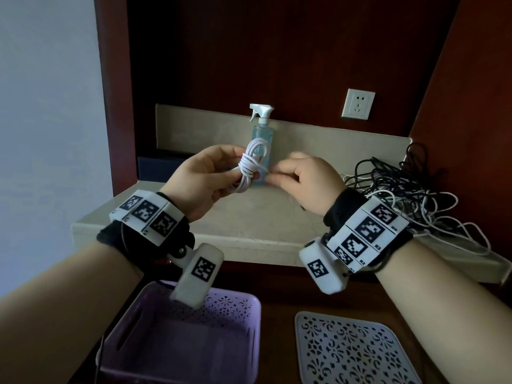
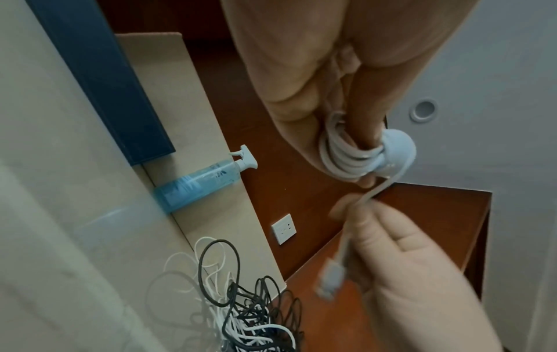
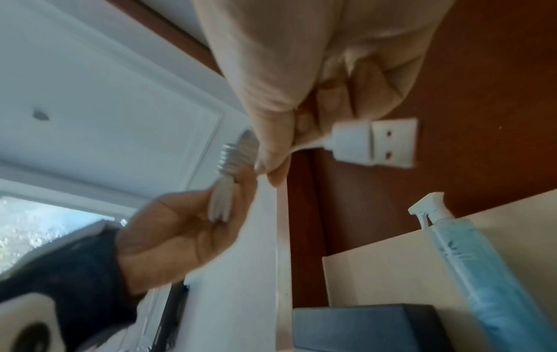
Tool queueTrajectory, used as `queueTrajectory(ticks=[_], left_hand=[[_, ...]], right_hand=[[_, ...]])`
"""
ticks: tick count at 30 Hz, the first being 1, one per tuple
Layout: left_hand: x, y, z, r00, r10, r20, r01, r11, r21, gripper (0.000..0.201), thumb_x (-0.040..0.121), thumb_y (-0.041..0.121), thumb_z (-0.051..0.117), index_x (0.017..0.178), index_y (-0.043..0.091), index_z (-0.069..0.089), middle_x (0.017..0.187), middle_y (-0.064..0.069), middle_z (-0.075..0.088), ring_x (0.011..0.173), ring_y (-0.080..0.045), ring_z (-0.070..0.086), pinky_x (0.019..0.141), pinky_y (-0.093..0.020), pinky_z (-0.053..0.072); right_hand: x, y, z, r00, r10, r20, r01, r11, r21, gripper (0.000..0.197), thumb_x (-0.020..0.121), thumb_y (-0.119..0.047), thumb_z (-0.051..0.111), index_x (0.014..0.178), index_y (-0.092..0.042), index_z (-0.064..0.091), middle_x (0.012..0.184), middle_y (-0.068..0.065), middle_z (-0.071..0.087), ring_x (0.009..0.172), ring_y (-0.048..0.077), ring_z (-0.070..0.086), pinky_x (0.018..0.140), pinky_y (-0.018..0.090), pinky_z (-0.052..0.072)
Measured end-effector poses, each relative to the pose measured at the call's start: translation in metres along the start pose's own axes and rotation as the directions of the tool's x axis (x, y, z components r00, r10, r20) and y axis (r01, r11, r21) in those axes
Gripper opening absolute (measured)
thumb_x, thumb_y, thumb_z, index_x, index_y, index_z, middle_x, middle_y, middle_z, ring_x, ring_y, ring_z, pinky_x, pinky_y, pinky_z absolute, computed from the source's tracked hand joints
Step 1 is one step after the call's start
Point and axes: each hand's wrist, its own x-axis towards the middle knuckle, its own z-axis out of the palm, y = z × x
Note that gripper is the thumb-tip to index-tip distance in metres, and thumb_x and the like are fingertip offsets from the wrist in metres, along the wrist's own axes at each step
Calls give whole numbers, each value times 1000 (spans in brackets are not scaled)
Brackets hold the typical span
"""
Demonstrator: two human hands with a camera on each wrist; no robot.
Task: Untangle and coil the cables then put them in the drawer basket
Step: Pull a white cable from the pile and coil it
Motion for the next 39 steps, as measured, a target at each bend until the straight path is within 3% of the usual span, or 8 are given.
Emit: queueTrajectory(ticks=[3, 8, 13, 17, 23, 29, 34, 39], left_hand=[[-8, 10, 0, 995, -41, 91, 44, 998, -38, 33, 79, -6, 49, 85, 17, 72, 81, 1, 73, 74, -14, 70, 64, -23, 56], [-14, 8, 5, 959, -141, 245, 11, 884, 467, 34, 87, -7, 54, 89, 23, 70, 90, 10, 65, 79, -4, 65, 69, -19, 55], [-17, 6, 14, 914, -161, 373, -135, 746, 652, 42, 89, -4, 54, 99, 35, 63, 93, 10, 55, 77, 6, 59, 73, -10, 48], [-14, -1, 22, 967, -119, 227, -60, 758, 649, 27, 86, -1, 62, 92, 22, 48, 87, 2, 61, 65, 2, 63, 62, -12, 50], [-10, -9, 29, 999, -2, 36, -18, 842, 539, 40, 77, -1, 72, 88, 23, 42, 87, -1, 63, 63, 1, 64, 63, -15, 53], [-13, -11, 33, 990, 63, -124, 13, 848, 530, 31, 76, 13, 76, 88, 27, 52, 91, 6, 63, 70, 3, 62, 59, -6, 46], [-9, -9, 35, 962, -27, -272, 99, 962, 256, 30, 75, 4, 73, 88, 16, 49, 91, -8, 62, 63, -11, 67, 62, -24, 58], [-10, -3, 37, 984, -6, -176, 75, 918, 389, 24, 89, -3, 56, 85, 20, 61, 81, 1, 68, 69, -6, 67, 68, -18, 55]], right_hand=[[-5, 8, -6, 988, 79, 131, -75, 996, -39, 16, 89, -30, 59, 96, -25, 72, 66, -21, 56, 65, 8, 53, 62, 23, 34], [-7, 13, -9, 984, 110, 139, -134, 976, 171, 19, 89, -6, 56, 94, -16, 71, 76, -12, 67, 62, -13, 58, 62, 2, 40], [-8, 1, -13, 947, 169, 274, -300, 773, 560, 23, 92, -1, 49, 92, -18, 64, 89, 3, 70, 79, 8, 68, 73, 21, 55], [-17, 0, -2, 959, 238, 154, -283, 774, 566, 21, 86, -6, 62, 89, -27, 65, 92, 8, 71, 92, 22, 67, 88, 42, 53], [-27, -8, 6, 948, 316, -44, -205, 708, 675, 23, 89, -1, 55, 81, -22, 60, 82, 4, 69, 88, 25, 67, 86, 46, 53], [-32, -14, 4, 930, 347, -121, -121, 600, 791, 29, 91, 1, 50, 93, -25, 37, 77, 2, 67, 73, 11, 67, 71, 30, 57], [-32, -20, 7, 909, 382, -165, -76, 543, 837, 25, 91, 0, 50, 95, -22, 39, 80, 3, 68, 76, 14, 68, 73, 28, 57], [-28, -36, 9, 910, 375, -179, 7, 418, 909, 24, 91, 2, 50, 96, -19, 41, 80, 5, 69, 77, 13, 69, 75, 29, 57]])
